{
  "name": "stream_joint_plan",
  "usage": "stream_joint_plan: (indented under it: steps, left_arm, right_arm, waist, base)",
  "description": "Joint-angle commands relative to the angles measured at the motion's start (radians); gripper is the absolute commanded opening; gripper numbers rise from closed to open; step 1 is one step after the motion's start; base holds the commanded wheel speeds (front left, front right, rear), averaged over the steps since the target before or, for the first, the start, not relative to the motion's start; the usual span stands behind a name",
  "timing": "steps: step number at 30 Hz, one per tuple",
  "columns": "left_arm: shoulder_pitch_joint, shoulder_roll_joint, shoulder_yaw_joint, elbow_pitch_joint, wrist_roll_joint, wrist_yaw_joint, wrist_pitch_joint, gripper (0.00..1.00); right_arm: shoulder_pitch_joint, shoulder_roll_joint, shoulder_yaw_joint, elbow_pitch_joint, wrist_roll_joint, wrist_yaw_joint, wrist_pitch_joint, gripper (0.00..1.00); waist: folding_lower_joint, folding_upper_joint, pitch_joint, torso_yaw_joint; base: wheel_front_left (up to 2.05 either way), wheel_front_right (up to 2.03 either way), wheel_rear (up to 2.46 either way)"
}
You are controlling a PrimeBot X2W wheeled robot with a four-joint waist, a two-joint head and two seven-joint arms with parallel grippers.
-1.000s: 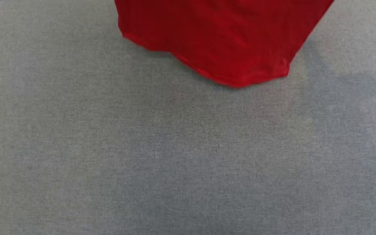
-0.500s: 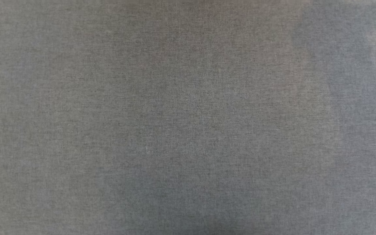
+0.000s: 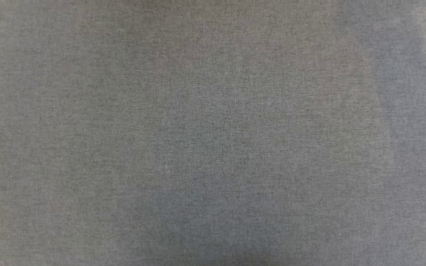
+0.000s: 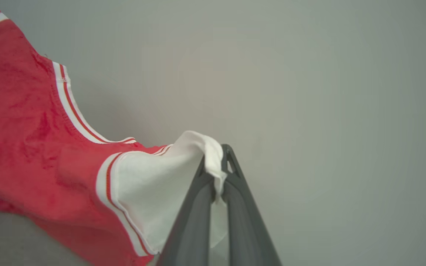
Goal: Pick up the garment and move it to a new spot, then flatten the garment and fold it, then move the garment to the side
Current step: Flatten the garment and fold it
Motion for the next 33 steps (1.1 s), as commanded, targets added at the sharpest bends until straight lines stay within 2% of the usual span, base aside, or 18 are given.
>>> stream_joint_plan:
  steps: [1,9,18,26,32,33]
  left_arm:
    - [0.062,0.005,0.002,-0.001,-0.026,0.0,-0.019,0.0]
    - [0.377,0.004,-0.011,-0.032,-0.089,0.04,-0.096,0.0]
    - [0.805,0.048,0.009,-0.152,-0.158,0.093,-0.124,0.0]
    - [1.176,0.043,0.077,-0.259,-0.19,0.141,-0.125,0.0]
    - [1.384,0.01,0.107,-0.258,-0.19,0.149,-0.125,0.0]
    - [1.432,-0.002,0.129,-0.244,-0.184,0.163,-0.125,0.0]
  right_arm:
    - [0.049,-0.005,0.015,-0.024,0.029,-0.001,-0.029,0.0]
    - [0.313,-0.042,0.1,-0.122,0.115,-0.001,-0.115,0.0]
    - [0.648,-0.104,0.12,-0.216,0.165,-0.001,-0.15,0.0]
    - [1.005,-0.172,0.037,-0.24,0.201,-0.001,-0.165,0.0]
    - [1.261,-0.17,-0.062,-0.236,0.232,-0.001,-0.172,0.0]
    - [1.337,-0.162,-0.097,-0.233,0.236,-0.001,-0.174,0.0]
  waist:
    - [-0.0002,0.0,-0.029,0.002]
    - [-0.0002,0.0,-0.131,0.012]
    - [-0.0002,0.0,-0.276,0.021]
    - [-0.0002,0.0,-0.39,0.037]
    - [-0.0002,0.0,-0.45,0.038]
    - [-0.0002,0.0,-0.467,0.036]
  base:
    - [0.0,0.0,0.0]
    - [0.0,0.0,0.0]
    - [0.0,0.0,0.0]
    - [0.0,0.0,0.0]
    - [0.0,0.0,0.0]
    - [0.0,0.0,0.0]
